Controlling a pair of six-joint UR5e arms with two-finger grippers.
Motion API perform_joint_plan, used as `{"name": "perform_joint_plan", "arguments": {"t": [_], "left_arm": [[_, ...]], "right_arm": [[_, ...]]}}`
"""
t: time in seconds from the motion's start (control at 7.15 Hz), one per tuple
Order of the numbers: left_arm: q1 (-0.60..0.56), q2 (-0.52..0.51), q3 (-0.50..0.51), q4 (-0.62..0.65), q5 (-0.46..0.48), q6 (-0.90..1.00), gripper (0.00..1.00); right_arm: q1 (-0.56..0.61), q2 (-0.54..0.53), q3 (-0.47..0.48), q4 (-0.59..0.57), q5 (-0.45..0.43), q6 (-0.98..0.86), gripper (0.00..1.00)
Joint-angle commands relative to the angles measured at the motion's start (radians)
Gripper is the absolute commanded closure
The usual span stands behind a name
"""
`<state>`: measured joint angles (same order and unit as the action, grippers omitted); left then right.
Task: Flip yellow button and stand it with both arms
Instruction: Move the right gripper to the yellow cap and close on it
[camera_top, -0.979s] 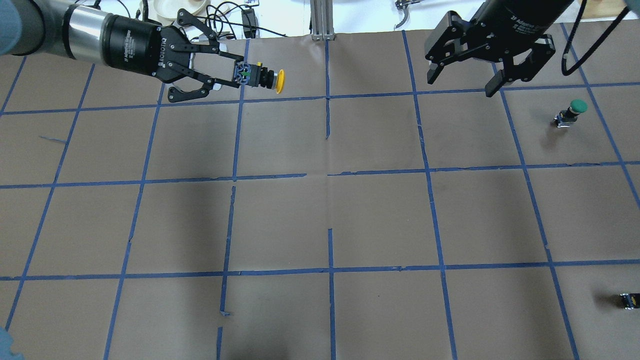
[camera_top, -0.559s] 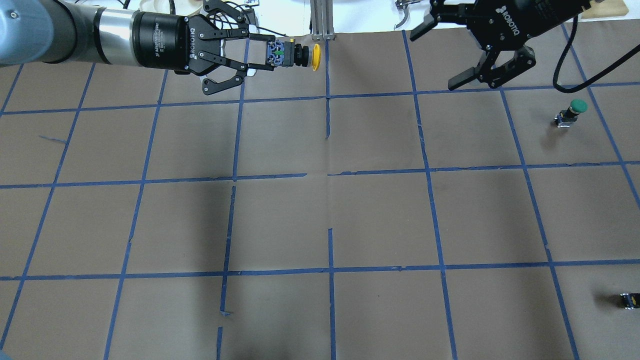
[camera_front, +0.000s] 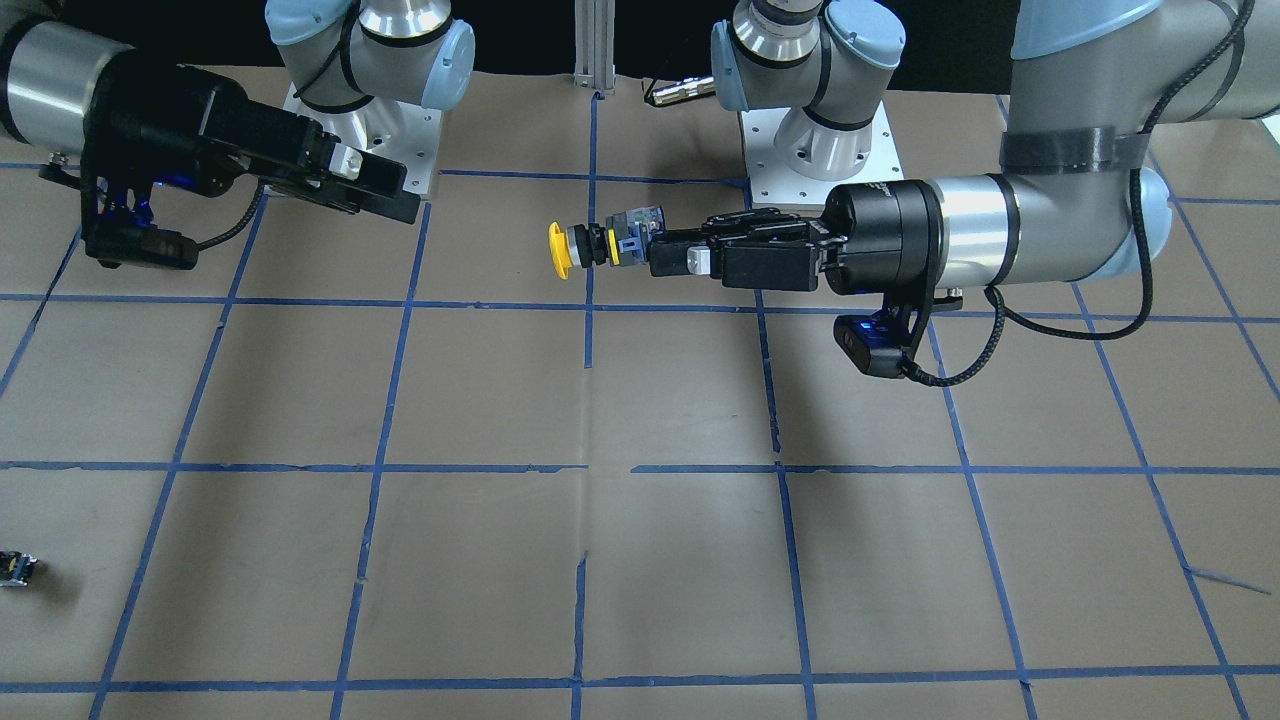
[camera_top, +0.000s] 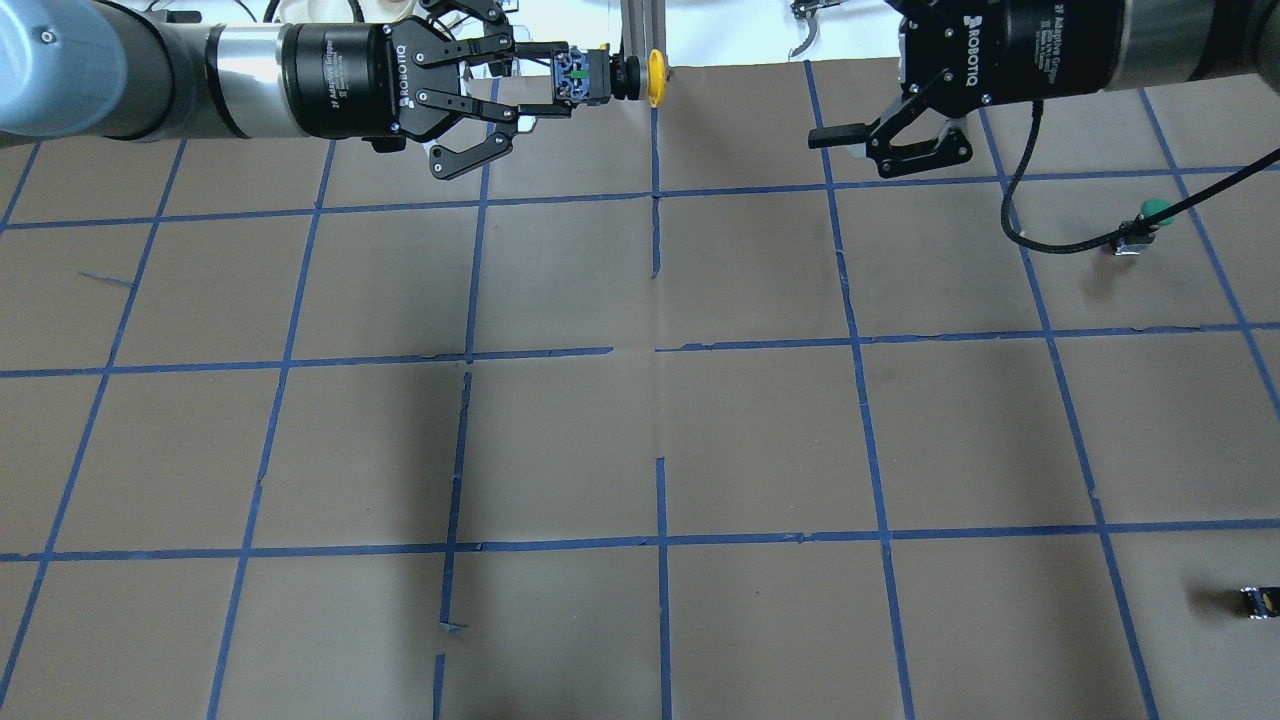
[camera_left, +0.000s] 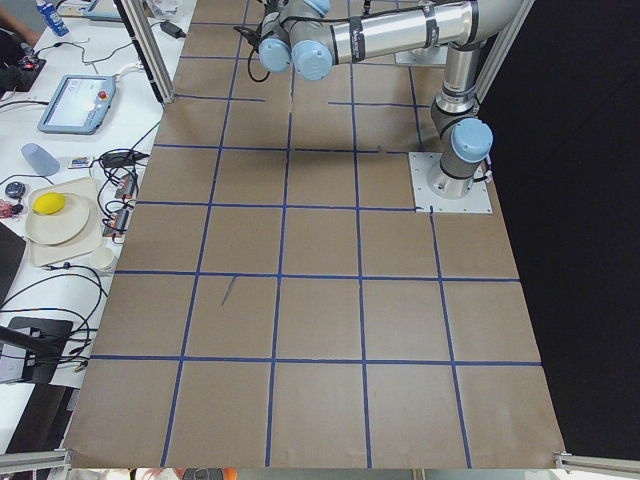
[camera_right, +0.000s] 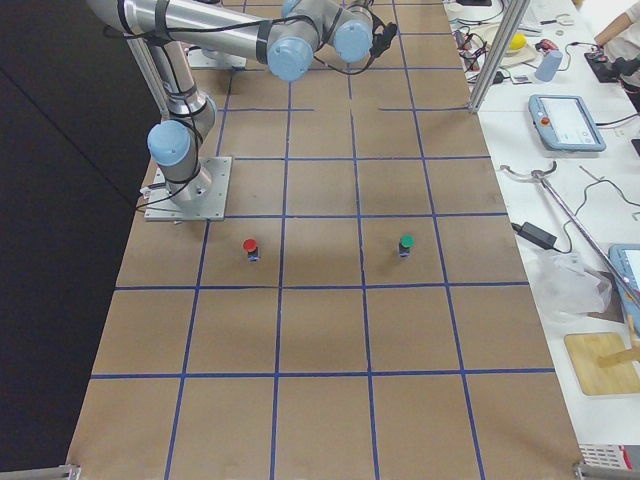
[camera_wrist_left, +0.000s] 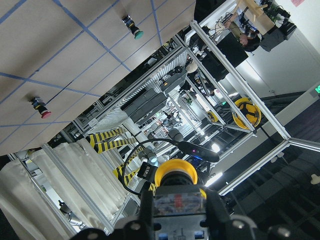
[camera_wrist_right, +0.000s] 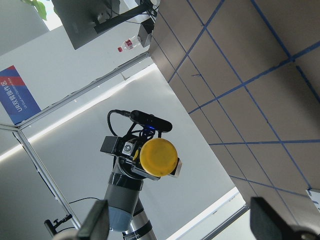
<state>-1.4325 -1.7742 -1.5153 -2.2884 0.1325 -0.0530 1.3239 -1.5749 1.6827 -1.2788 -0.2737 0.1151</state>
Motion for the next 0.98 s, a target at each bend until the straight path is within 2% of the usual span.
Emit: {"name": "perform_joint_plan", "arguments": {"t": [0.0, 0.14, 0.84], "left_arm": [[-0.035, 0.004, -0.009, -0.025, -0.057, -0.004, 0.99], [-0.039, 0.007, -0.034, -0.026, -0.082, -0.004, 0.99], [-0.042, 0.022, -0.049, -0.029, -0.082, -0.01, 0.99]], "right_arm": [[0.07, 0.021, 0.006, -0.008, 0.084, 0.006, 0.01], [0.099, 0.041, 0.002, -0.037, 0.108, 0.006, 0.01], [0.1, 0.07, 0.0, -0.103, 0.099, 0.006, 0.03]]}}
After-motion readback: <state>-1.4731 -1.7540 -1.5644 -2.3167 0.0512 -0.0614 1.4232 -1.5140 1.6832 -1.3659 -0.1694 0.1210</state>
